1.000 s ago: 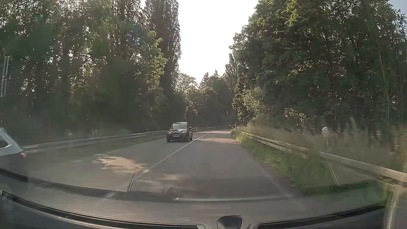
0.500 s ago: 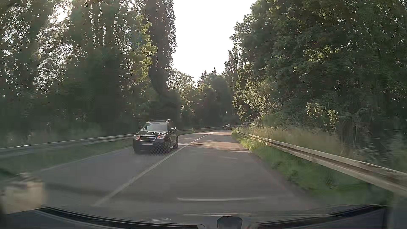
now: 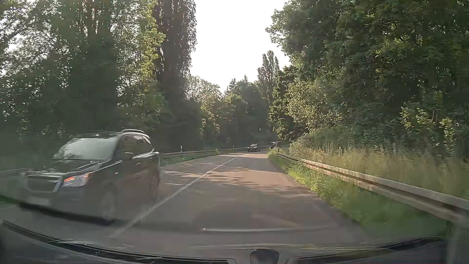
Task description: Follow the waypoints while adhering to traffic rules and regulations
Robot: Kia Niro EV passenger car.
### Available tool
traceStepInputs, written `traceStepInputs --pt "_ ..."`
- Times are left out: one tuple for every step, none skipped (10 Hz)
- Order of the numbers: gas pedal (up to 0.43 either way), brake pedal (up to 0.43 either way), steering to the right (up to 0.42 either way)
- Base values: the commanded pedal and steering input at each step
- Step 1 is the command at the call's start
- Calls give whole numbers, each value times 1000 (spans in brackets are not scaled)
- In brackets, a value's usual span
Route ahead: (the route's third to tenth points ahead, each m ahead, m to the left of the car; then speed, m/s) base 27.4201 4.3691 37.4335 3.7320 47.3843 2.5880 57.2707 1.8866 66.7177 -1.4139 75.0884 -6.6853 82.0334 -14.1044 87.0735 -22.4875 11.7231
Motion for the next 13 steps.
traceStepInputs --pt "0 0 6" --pt "0 0 6" --pt "0 0 6" --pt "0 0 6" --pt "0 0 6" --pt "0 0 6" --pt "0 0 6" --pt "0 0 6" --pt "0 0 6" --pt "0 0 6" --pt "0 0 6" --pt "0 0 6" --pt "0 0 6"
